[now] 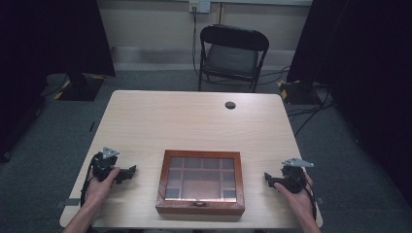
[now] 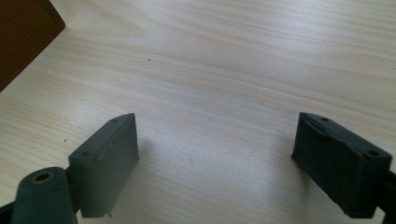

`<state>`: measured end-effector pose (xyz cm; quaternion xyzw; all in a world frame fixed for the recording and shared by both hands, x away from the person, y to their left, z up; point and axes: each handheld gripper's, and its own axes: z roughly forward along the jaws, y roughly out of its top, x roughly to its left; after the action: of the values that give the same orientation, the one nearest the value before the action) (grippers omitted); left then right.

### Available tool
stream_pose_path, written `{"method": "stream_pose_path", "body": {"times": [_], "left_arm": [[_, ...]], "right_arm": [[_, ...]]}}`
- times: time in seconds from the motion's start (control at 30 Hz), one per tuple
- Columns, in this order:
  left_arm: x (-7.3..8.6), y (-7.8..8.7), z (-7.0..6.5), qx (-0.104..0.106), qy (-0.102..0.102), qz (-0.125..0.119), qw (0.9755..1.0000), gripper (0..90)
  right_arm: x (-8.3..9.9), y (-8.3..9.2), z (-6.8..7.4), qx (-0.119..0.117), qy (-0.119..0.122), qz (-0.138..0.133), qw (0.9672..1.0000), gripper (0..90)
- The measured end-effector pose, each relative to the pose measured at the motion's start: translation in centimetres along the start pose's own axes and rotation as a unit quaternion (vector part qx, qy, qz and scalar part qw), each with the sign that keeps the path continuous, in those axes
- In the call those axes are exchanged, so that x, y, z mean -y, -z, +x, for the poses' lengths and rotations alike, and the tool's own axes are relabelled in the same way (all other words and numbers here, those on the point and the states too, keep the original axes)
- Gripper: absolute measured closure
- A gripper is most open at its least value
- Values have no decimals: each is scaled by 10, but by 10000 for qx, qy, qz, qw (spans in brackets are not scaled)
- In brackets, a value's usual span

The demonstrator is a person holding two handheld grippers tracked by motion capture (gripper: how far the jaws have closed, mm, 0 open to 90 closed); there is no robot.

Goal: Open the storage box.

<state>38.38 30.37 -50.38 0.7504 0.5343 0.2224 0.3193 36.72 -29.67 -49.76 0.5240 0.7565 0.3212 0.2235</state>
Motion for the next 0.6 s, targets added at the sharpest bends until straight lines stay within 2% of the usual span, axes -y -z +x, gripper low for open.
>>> {"method": "stream_pose_path", "body": {"times": [0.13, 0.23, 0.27, 0.3, 0.37, 0.43, 0.47, 0.5, 0.53, 0.6], "left_arm": [[0, 0, 0, 18, -17, 1, 10000, 0], [-1, 0, 1, 51, -65, 9, 10000, 0], [-1, 0, 1, 53, -65, 10, 10000, 0], [-1, 0, 2, 68, -77, 24, 9999, 0], [-1, -1, 2, 95, -79, 12, 9999, 0], [-1, -1, 2, 67, -100, 10, 9999, 0], [-1, -1, 2, 98, -124, 27, 9999, 0], [-1, -1, 3, 141, -132, 7, 9998, 0], [-1, -1, 3, 141, -132, 7, 9998, 0], [-2, -2, 4, 179, -188, 22, 9997, 0]], "right_arm": [[-1, 3, 0, -107, -68, 24, 9999, 180], [-5, 8, 1, -314, -113, 45, 9994, 235], [-11, 15, 2, -484, -107, -44, 9988, 303], [-11, 15, 2, -484, -107, -44, 9988, 303], [-15, 21, 5, -629, -142, -146, 9978, 311], [-20, 25, 12, -857, -35, -155, 9962, 344], [-25, 31, 20, -1144, 52, -224, 9932, 367], [-28, 33, 25, -1244, 95, -268, 9918, 385], [-28, 33, 25, -1244, 95, -268, 9918, 385], [-34, 39, 36, -1507, 241, -327, 9877, 458]]}}
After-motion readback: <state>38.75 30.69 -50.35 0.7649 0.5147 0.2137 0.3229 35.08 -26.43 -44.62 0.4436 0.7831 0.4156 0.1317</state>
